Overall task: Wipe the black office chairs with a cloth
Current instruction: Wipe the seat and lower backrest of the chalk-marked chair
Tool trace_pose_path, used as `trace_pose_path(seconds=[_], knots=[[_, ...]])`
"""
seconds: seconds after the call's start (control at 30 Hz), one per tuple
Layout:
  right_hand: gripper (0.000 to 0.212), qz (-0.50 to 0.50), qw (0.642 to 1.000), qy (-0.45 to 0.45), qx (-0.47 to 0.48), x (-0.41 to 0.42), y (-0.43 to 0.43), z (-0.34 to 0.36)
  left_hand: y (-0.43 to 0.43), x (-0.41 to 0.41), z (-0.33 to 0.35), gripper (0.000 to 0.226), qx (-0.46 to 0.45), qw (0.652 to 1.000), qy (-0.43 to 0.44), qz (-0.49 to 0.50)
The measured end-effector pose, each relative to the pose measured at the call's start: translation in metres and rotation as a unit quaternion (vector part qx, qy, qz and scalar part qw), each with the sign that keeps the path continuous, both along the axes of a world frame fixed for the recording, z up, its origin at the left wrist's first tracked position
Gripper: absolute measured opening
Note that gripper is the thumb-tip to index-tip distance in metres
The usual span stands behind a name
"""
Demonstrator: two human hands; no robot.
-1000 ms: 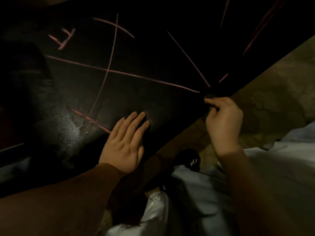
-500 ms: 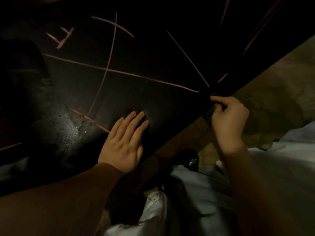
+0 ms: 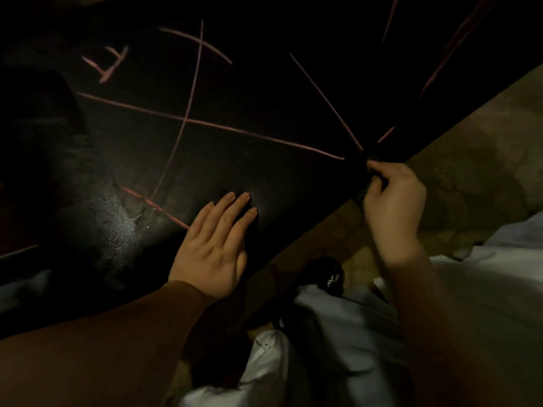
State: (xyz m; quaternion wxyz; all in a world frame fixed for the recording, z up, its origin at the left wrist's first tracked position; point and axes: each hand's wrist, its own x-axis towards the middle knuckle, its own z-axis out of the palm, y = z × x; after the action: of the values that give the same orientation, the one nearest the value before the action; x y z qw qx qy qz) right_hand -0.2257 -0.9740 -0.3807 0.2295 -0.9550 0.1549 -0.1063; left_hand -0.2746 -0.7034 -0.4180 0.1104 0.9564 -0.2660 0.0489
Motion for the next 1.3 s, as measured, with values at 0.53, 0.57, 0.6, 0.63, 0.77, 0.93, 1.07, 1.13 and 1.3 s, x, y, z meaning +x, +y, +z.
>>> trace_pose_path(seconds=[0.53, 0.57, 0.6, 0.63, 0.77, 0.93, 1.07, 1.13, 1.3], knots=[[0.039, 0.057, 0.997, 0.043, 0.010, 0.004, 0.011, 0.004, -0.001, 0.001, 0.001, 0.060, -0.001, 1.000, 0.013, 0.000], [0.040, 0.063, 0.996, 0.064, -0.002, 0.005, 0.015, 0.003, -0.001, 0.001, 0.001, 0.060, -0.002, 1.000, 0.013, 0.000], [0.041, 0.060, 0.995, 0.076, -0.004, 0.006, 0.018, 0.003, -0.001, 0.001, 0.001, 0.060, -0.003, 1.000, 0.014, 0.001], [0.041, 0.055, 0.995, 0.083, 0.000, 0.009, 0.021, 0.005, -0.001, 0.001, 0.000, 0.060, -0.005, 1.000, 0.016, 0.000], [0.044, 0.052, 0.992, 0.113, -0.013, 0.030, 0.029, 0.014, -0.001, 0.000, 0.001, 0.060, -0.002, 1.000, 0.014, 0.001], [0.050, 0.067, 0.983, 0.170, -0.031, 0.043, 0.041, 0.023, -0.001, 0.001, 0.002, 0.061, 0.004, 1.000, 0.018, 0.003], [0.052, 0.071, 0.977, 0.200, -0.035, 0.028, 0.032, 0.030, 0.000, 0.001, 0.001, 0.062, 0.001, 1.000, 0.015, -0.003], [0.051, 0.070, 0.975, 0.207, -0.030, 0.014, 0.027, 0.033, 0.002, 0.001, 0.001, 0.062, 0.001, 1.000, 0.016, -0.004], [0.052, 0.071, 0.976, 0.207, -0.006, -0.018, 0.018, 0.031, 0.006, 0.001, -0.001, 0.063, 0.004, 1.000, 0.015, -0.010]])
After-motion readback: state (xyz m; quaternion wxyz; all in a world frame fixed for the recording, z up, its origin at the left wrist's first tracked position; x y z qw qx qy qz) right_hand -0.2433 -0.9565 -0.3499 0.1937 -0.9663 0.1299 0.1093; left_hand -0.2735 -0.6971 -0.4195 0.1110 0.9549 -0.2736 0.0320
